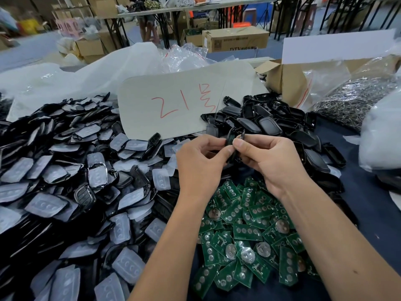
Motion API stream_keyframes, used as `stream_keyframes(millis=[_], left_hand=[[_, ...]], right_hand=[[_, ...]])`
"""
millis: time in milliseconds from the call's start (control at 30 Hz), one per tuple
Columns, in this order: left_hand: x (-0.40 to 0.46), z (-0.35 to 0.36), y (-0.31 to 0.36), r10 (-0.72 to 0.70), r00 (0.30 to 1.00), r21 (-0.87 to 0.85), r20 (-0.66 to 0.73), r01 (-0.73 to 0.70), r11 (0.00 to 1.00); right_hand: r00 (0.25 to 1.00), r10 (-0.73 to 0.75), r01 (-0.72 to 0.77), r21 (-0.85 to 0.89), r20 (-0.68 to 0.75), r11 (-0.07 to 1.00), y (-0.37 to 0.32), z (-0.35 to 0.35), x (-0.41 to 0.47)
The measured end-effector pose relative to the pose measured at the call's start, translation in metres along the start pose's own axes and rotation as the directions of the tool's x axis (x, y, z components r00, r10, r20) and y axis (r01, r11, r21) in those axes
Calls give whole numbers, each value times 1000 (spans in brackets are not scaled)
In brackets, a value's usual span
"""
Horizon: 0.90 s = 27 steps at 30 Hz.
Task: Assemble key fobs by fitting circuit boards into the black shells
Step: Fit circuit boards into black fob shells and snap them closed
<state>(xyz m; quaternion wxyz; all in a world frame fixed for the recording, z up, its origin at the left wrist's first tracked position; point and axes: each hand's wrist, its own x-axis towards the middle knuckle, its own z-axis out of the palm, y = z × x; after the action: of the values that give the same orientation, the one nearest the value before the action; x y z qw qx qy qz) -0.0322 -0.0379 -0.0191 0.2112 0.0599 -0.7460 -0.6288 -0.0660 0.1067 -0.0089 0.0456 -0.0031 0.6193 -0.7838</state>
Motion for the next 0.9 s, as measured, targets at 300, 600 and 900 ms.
stream_keyframes(millis=[300, 600, 900], left_hand=[[-5, 2, 7, 116, 983, 168, 144, -139, 976], [-6, 4, 8, 121, 988, 191, 93, -137, 972], [-1, -10, 10, -1, 986, 117, 166, -18, 993]], right_hand=[[994, -82, 76, -86, -66, 993, -2, -2, -3], [969, -212, 160, -327, -129, 931, 6, -5, 2], [959, -135, 199, -252, 250, 947, -7, -26, 7]])
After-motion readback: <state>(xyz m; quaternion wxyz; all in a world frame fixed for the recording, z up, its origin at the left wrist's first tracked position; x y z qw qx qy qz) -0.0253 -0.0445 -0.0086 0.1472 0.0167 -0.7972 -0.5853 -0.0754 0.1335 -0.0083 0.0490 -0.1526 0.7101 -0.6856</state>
